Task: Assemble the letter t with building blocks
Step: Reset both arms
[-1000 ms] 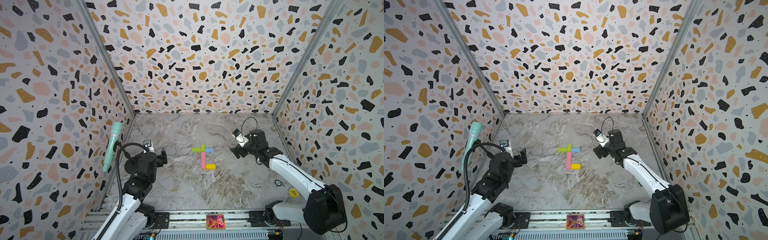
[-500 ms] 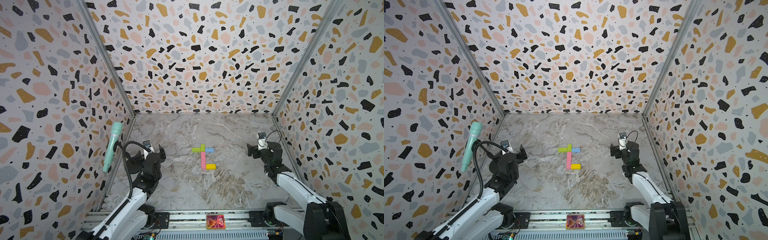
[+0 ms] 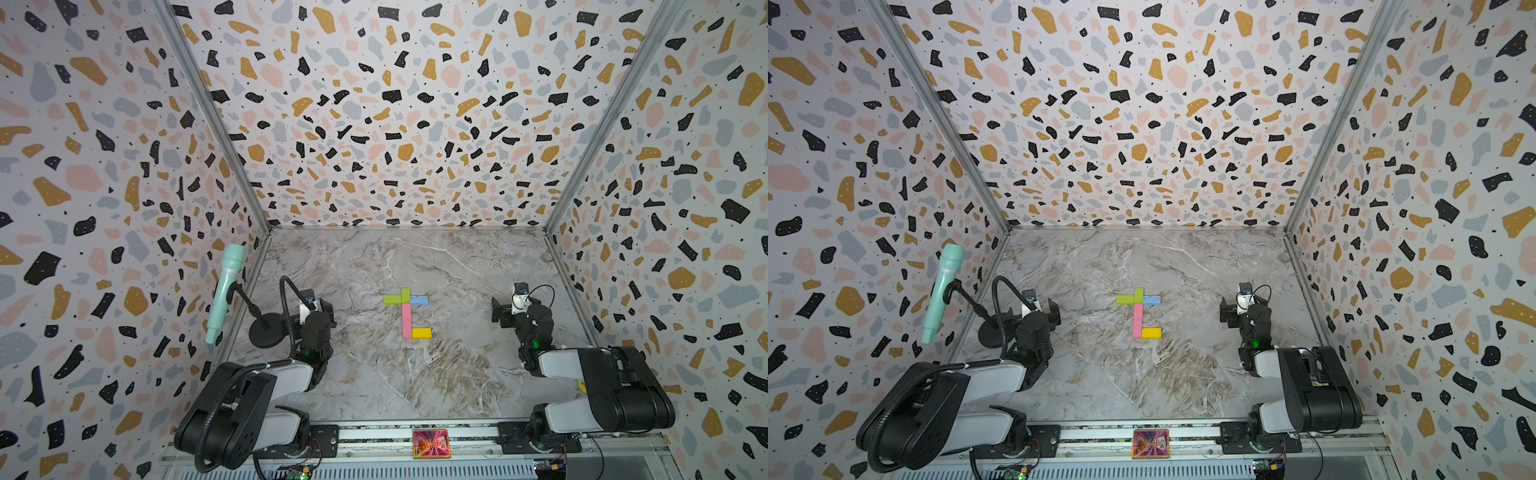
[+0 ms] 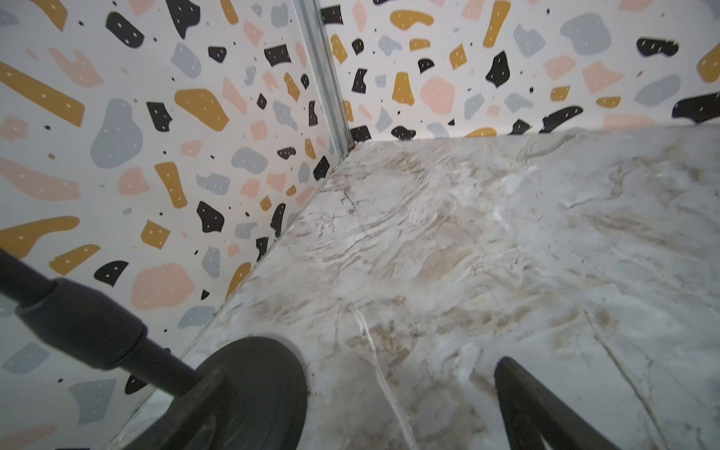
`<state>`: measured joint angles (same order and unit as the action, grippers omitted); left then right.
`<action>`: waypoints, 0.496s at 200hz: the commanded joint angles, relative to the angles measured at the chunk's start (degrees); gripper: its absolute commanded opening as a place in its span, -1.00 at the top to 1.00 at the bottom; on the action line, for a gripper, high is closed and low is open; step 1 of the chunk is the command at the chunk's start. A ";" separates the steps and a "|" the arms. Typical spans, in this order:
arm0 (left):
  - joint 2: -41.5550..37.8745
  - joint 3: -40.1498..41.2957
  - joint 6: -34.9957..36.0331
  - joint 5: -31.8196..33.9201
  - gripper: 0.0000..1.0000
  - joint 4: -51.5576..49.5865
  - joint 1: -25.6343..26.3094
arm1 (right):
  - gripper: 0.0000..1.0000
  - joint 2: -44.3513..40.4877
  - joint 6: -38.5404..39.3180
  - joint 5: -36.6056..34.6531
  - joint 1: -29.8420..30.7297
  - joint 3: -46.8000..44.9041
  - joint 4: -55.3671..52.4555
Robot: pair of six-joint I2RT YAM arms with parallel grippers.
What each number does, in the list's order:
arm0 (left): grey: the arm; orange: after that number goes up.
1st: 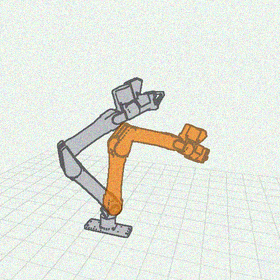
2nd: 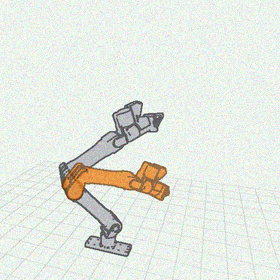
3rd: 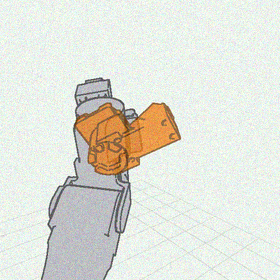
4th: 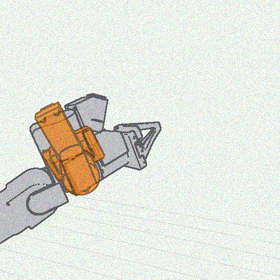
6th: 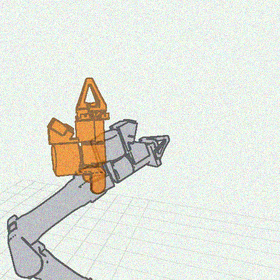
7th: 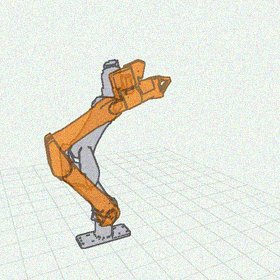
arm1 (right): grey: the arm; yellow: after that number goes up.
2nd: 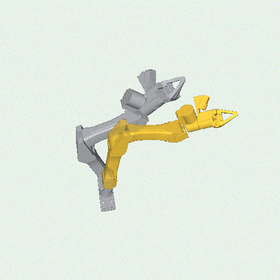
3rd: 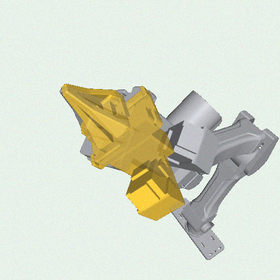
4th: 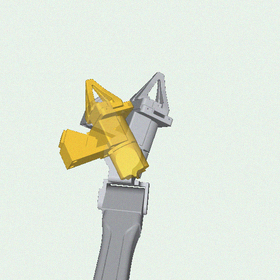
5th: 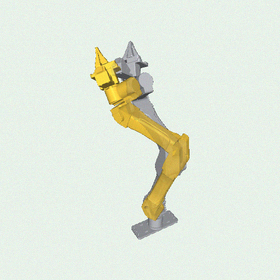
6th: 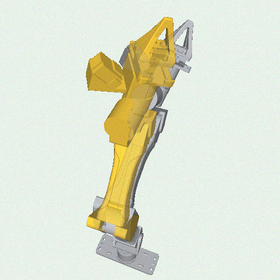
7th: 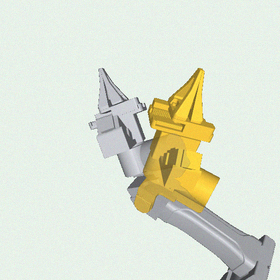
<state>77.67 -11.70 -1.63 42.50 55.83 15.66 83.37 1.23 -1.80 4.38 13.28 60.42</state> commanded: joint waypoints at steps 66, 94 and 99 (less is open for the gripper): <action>2.93 3.67 -2.33 -4.78 -0.99 16.07 -5.73 | -0.98 1.76 -1.15 -1.07 -0.23 -0.85 9.39; 2.30 3.35 -2.59 -5.19 -0.99 14.70 -6.02 | -0.98 1.63 -1.09 -1.14 -0.19 -0.93 9.49; 2.52 3.41 -2.51 -5.09 -0.99 15.06 -5.99 | -0.98 1.68 -1.10 -1.16 -0.19 -0.89 9.42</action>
<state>80.64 -7.51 -3.46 37.98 68.20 10.17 85.73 0.49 -2.31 4.34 11.94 68.25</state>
